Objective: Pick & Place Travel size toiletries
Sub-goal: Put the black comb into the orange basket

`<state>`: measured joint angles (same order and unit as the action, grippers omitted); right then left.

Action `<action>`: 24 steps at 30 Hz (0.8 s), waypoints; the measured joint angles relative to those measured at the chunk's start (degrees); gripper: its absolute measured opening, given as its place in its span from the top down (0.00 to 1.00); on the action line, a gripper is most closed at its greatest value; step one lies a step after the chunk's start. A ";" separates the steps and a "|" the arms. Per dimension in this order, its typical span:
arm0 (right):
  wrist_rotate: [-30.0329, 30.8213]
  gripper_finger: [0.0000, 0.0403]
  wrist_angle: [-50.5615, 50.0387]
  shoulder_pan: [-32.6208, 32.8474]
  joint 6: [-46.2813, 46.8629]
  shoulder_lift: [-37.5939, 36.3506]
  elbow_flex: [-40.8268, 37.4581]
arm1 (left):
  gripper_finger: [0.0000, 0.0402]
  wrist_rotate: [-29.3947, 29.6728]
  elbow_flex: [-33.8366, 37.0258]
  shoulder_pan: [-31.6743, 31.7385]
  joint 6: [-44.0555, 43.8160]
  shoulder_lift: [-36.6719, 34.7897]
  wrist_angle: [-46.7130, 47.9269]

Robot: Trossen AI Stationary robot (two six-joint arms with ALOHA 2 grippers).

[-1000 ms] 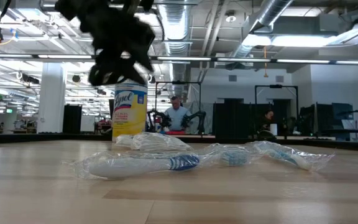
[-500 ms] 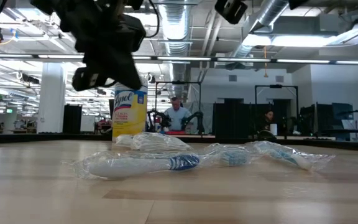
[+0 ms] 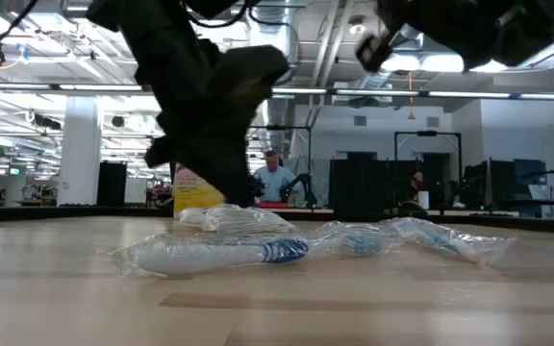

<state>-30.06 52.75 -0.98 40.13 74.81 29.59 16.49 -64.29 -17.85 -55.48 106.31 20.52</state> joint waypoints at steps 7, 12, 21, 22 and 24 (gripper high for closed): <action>3.70 1.00 -2.85 2.20 -1.25 1.23 0.81 | 1.00 -1.42 1.27 3.40 1.40 0.34 1.30; 5.29 1.00 -4.31 2.82 -3.02 1.26 1.37 | 1.00 -3.79 3.70 7.72 -0.55 0.28 1.29; 6.04 1.00 -6.08 2.67 -3.23 1.26 1.54 | 1.00 -5.36 4.28 11.96 1.08 -2.73 -1.00; 6.06 1.00 -7.36 2.67 -3.40 1.26 1.54 | 1.00 -5.42 4.28 11.37 1.33 -3.20 -1.58; 6.08 0.99 -10.50 2.66 -4.97 1.26 1.54 | 1.00 -5.94 4.31 9.85 2.26 -3.89 -2.34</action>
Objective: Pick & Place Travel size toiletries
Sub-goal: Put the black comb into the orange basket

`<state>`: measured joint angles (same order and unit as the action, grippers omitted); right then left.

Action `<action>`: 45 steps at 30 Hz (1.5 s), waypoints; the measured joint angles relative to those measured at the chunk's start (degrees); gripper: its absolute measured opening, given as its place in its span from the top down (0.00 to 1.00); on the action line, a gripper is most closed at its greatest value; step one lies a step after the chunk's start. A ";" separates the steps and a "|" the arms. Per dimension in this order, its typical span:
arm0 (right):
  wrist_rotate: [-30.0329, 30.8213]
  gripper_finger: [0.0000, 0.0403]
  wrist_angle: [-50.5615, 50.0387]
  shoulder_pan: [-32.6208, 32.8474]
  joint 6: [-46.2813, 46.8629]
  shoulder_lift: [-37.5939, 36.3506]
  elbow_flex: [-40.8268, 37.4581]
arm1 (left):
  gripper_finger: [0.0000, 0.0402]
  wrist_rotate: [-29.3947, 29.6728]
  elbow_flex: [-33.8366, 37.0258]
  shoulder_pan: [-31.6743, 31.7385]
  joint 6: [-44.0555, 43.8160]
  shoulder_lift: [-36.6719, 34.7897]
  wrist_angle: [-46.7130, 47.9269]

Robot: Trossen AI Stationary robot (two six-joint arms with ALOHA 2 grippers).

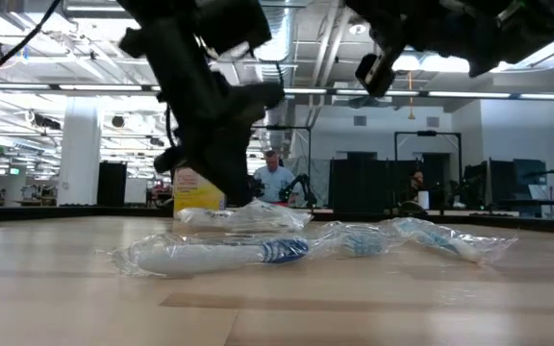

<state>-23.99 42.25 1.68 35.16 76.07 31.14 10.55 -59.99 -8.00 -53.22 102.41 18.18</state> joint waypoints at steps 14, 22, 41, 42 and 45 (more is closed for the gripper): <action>14.11 0.69 -19.67 4.47 -27.07 4.90 0.37 | 1.00 2.06 0.25 -5.25 -3.06 0.70 -1.71; 11.61 0.49 -21.07 6.64 -35.63 13.63 9.46 | 1.00 0.68 4.45 -5.66 -8.90 0.69 -1.69; 15.58 0.49 -32.97 4.94 -50.32 18.14 15.43 | 1.00 -3.36 8.17 -5.37 -12.34 0.28 -4.66; 15.64 0.49 -33.75 5.33 -50.38 18.51 15.53 | 1.00 -3.41 8.21 -5.37 -12.35 0.30 -4.94; 15.78 0.49 -34.33 6.76 -50.80 20.67 16.96 | 1.00 -3.39 8.28 -5.37 -12.58 0.04 -5.52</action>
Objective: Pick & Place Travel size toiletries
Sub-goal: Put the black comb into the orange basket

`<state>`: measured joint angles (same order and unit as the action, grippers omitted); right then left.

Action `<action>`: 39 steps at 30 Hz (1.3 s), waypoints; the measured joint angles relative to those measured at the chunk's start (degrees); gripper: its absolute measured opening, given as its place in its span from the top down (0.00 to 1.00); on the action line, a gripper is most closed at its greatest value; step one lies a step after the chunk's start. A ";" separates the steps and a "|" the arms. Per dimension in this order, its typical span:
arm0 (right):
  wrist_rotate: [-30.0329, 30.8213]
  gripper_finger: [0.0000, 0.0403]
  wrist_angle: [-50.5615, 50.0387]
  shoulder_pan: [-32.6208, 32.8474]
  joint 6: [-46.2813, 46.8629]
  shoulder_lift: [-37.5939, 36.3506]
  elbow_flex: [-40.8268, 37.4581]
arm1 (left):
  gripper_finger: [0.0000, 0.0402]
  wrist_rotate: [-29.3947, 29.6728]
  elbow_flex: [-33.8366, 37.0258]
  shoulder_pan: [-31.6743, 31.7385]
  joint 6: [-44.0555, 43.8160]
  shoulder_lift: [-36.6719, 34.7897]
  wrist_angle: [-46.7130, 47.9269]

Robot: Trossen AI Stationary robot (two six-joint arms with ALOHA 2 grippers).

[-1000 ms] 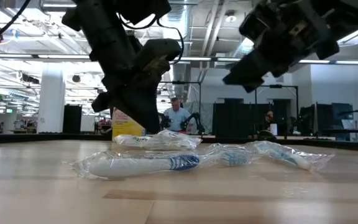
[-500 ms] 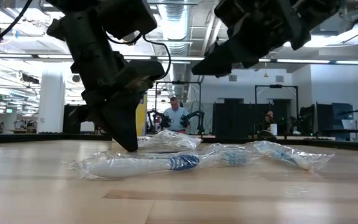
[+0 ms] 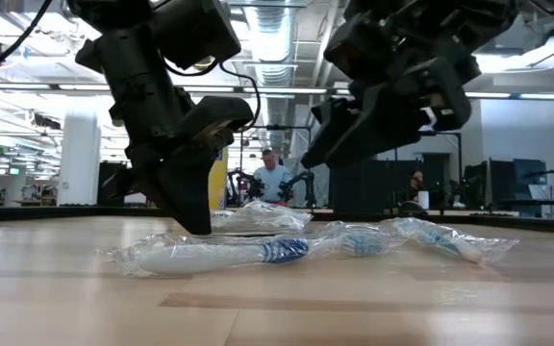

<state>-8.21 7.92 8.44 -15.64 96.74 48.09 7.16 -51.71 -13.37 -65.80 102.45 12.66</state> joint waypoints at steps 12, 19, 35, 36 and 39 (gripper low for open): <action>0.75 0.46 -1.84 0.46 -4.48 1.14 2.37 | 1.00 -10.07 0.25 3.81 0.37 0.55 -1.28; 2.41 0.43 -5.56 0.41 -5.99 1.15 2.32 | 1.00 -11.91 0.38 5.12 0.38 0.61 -2.87; 3.41 0.43 -7.49 0.56 -5.81 1.15 2.32 | 1.00 1.35 0.49 3.45 1.45 -7.37 -4.34; 3.41 0.43 -7.49 0.56 -5.81 1.15 2.32 | 1.00 1.21 0.49 3.18 1.45 -7.08 -4.61; 3.41 0.43 -7.48 0.55 -5.81 1.15 2.32 | 1.00 0.71 0.49 2.63 1.32 -6.01 -4.58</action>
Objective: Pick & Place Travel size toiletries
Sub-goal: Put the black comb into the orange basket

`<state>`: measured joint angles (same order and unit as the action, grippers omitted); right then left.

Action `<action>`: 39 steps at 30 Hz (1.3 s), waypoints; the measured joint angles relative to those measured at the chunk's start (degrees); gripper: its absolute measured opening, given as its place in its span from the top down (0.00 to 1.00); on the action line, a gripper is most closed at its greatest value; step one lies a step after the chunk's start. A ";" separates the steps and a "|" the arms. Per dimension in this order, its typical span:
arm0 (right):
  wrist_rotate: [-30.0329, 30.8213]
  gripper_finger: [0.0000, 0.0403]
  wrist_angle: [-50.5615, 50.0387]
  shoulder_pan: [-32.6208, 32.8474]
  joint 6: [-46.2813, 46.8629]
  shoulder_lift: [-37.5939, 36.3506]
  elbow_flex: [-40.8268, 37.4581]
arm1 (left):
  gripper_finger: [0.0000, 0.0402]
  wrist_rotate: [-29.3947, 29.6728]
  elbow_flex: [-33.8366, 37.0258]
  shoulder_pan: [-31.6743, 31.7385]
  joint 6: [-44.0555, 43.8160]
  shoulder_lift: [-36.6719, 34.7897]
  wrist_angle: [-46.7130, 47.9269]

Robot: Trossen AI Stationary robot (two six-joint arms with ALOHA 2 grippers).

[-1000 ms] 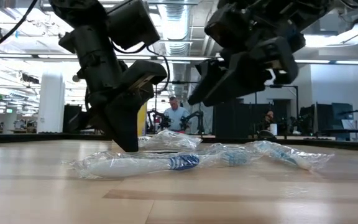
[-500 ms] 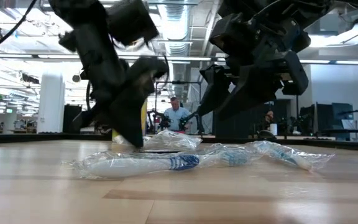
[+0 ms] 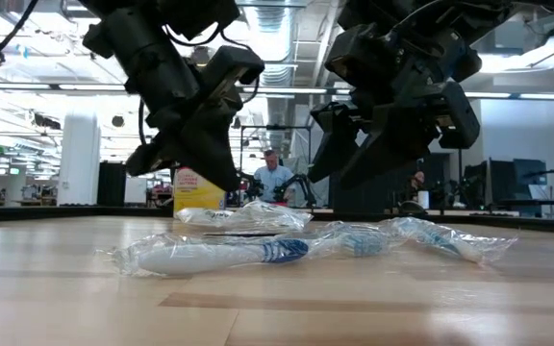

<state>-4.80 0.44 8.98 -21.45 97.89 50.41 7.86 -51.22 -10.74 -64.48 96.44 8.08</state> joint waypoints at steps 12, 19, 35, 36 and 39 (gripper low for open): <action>-0.10 0.43 0.23 -0.01 0.52 2.74 -0.25 | 1.00 -1.82 -0.07 -1.77 -0.28 3.18 -0.98; 0.56 0.43 2.13 0.01 0.47 3.89 -0.05 | 1.00 -3.13 -0.11 -1.71 -0.33 3.94 -0.51; 1.88 0.43 2.18 0.01 -1.73 3.89 -0.04 | 1.00 -11.87 -0.35 0.67 -3.73 7.38 -1.78; 1.88 0.43 2.17 0.01 -2.13 3.89 -0.04 | 1.00 -12.85 -0.35 1.10 -4.31 7.40 -1.71; 2.30 0.43 2.24 0.01 -2.99 3.89 -0.04 | 1.00 -15.23 -0.25 2.54 -6.57 7.46 -2.07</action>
<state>-2.50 2.67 8.99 -24.45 101.78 50.37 -7.36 -51.47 -8.20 -71.05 103.90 6.00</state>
